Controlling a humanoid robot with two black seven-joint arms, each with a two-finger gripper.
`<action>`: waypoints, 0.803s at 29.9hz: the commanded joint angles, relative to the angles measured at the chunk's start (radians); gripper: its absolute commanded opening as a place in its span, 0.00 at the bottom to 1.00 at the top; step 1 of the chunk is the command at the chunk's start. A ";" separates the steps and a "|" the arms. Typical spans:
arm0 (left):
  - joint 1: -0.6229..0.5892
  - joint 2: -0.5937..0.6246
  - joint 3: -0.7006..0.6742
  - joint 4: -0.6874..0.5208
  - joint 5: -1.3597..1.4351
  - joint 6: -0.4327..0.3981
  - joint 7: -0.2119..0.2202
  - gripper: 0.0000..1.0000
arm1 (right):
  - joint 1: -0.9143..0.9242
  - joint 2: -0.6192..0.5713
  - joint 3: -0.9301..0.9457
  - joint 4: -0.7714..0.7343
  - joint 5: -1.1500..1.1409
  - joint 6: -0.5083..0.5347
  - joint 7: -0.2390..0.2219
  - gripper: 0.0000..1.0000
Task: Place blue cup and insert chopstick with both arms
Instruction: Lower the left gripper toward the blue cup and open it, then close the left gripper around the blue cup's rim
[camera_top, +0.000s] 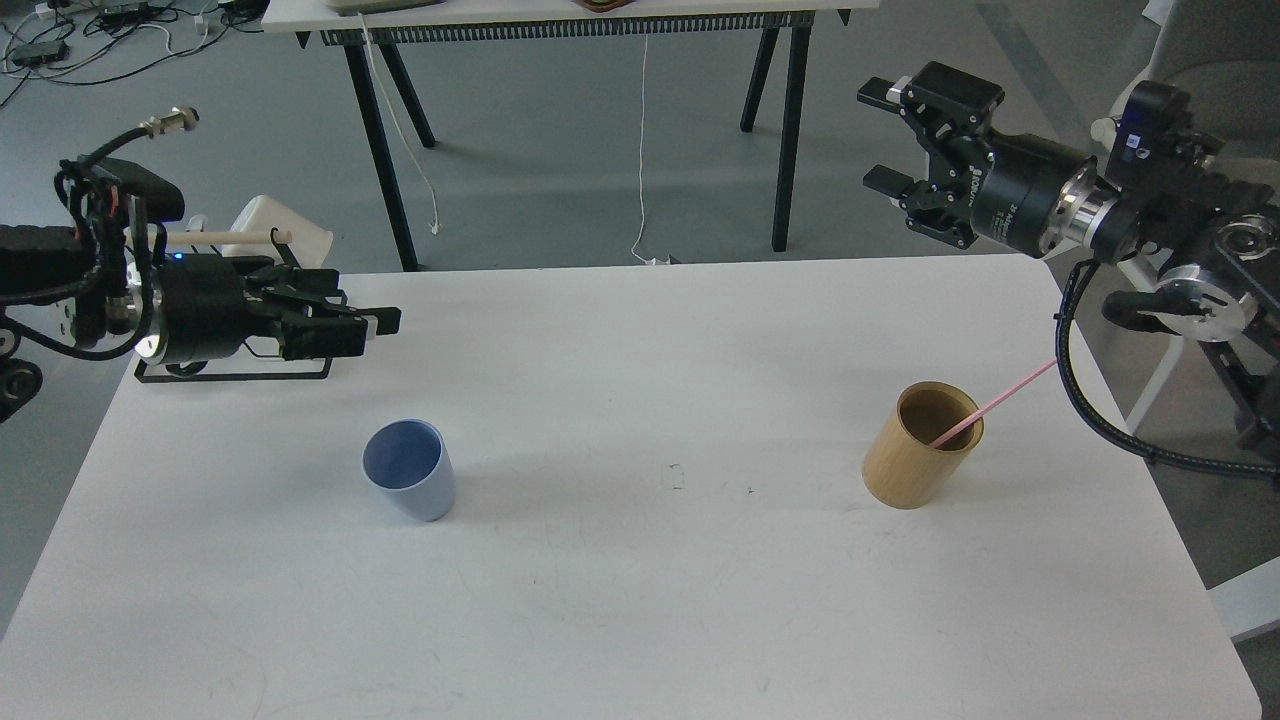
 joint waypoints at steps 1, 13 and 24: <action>0.010 -0.042 0.006 0.006 0.079 0.000 0.000 1.00 | 0.000 0.002 -0.003 -0.021 0.051 0.000 -0.001 0.96; 0.082 -0.123 0.004 0.068 0.198 0.000 0.000 1.00 | -0.009 -0.041 -0.003 -0.021 0.057 0.000 -0.001 0.96; 0.173 -0.151 0.000 0.082 0.198 0.021 0.000 1.00 | -0.009 -0.076 -0.007 -0.020 0.085 0.000 -0.001 0.96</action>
